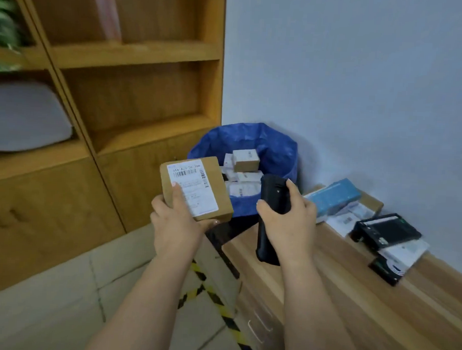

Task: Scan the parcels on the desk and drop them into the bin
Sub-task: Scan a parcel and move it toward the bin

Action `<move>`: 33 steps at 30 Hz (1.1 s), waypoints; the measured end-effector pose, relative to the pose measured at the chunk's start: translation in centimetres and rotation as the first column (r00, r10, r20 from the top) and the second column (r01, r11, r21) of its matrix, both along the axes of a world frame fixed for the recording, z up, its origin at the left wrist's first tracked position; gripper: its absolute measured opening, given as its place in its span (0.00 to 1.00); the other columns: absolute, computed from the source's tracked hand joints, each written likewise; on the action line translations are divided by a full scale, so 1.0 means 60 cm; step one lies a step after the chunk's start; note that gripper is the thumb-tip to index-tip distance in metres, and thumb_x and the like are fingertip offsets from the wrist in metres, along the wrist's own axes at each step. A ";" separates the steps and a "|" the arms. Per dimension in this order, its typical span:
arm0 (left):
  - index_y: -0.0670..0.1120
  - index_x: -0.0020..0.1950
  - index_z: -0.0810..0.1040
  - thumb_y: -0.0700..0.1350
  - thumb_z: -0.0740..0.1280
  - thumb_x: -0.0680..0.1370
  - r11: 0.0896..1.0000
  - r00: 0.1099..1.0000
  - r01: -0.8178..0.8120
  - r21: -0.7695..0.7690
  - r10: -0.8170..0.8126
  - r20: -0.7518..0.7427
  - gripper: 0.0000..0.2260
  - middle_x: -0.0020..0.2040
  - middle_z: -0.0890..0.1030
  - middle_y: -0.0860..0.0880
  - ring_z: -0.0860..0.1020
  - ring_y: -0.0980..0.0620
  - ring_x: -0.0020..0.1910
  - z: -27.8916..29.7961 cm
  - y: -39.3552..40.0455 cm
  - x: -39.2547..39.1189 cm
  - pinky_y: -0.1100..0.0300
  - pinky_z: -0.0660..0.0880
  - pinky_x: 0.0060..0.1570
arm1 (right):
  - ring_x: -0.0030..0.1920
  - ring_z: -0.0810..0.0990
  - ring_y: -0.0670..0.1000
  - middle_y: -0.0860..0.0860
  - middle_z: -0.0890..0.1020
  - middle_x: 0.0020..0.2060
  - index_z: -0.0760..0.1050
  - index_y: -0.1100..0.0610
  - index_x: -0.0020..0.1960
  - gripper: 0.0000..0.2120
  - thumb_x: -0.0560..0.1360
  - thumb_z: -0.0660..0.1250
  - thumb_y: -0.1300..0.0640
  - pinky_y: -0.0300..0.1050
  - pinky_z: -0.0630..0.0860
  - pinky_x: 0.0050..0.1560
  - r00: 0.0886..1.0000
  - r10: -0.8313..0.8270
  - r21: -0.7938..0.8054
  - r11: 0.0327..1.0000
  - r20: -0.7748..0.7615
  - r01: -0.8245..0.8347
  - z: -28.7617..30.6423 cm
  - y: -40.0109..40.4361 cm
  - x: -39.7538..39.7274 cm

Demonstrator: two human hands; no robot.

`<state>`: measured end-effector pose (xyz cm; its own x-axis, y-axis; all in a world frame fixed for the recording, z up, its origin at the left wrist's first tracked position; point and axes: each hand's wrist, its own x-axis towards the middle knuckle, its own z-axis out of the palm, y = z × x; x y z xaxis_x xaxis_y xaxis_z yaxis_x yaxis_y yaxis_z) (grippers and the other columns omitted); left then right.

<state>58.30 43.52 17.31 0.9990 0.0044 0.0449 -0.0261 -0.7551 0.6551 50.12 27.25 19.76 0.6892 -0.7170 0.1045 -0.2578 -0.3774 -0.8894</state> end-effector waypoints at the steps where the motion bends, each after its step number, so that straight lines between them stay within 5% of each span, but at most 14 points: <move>1: 0.54 0.79 0.46 0.61 0.77 0.68 1.000 1.000 -0.010 0.012 0.010 0.015 0.51 0.72 0.52 0.44 0.60 0.41 0.67 0.003 0.026 0.015 0.45 0.67 0.65 | 0.57 0.71 0.50 0.49 0.66 0.66 0.62 0.41 0.77 0.35 0.73 0.71 0.46 0.43 0.66 0.52 1.000 0.023 0.003 1.000 0.005 -0.023 -0.001 0.028 0.024; 7: 0.55 0.79 0.47 0.59 0.78 0.67 0.993 0.992 -0.119 0.023 0.118 0.045 0.51 0.75 0.52 0.44 0.58 0.42 0.71 0.016 0.149 0.089 0.44 0.68 0.64 | 0.61 0.72 0.51 0.49 0.63 0.68 0.59 0.39 0.78 0.36 0.73 0.70 0.43 0.46 0.69 0.52 0.985 0.161 -0.009 0.987 -0.058 -0.162 -0.016 0.154 0.146; 11: 0.54 0.80 0.48 0.59 0.78 0.67 0.980 0.979 -0.195 0.035 0.192 0.075 0.52 0.75 0.53 0.42 0.59 0.41 0.71 0.010 0.195 0.144 0.45 0.68 0.66 | 0.55 0.69 0.47 0.48 0.64 0.67 0.59 0.39 0.77 0.36 0.73 0.70 0.42 0.46 0.68 0.50 0.966 0.247 -0.045 0.967 -0.076 -0.251 -0.029 0.201 0.231; 21: 0.56 0.79 0.48 0.60 0.78 0.66 0.939 0.938 -0.339 0.057 0.333 0.096 0.52 0.75 0.53 0.44 0.59 0.42 0.71 0.015 0.212 0.383 0.44 0.71 0.63 | 0.63 0.73 0.50 0.47 0.64 0.69 0.59 0.39 0.78 0.37 0.73 0.70 0.40 0.47 0.71 0.52 0.936 0.352 -0.075 0.933 -0.007 -0.352 -0.027 0.206 0.513; 33: 0.56 0.80 0.45 0.58 0.77 0.68 0.983 0.985 -0.170 0.061 0.169 0.033 0.52 0.76 0.50 0.46 0.56 0.42 0.74 -0.021 0.092 0.629 0.44 0.65 0.69 | 0.62 0.72 0.51 0.48 0.64 0.68 0.59 0.39 0.77 0.36 0.73 0.71 0.42 0.49 0.71 0.56 0.970 0.228 0.004 0.974 -0.090 -0.228 -0.077 0.084 0.732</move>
<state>96.07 49.05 16.05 0.9824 0.1698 0.0783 0.0882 -0.7902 0.6065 94.05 32.28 15.16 0.8412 -0.5393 0.0390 -0.2426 -0.4409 -0.8642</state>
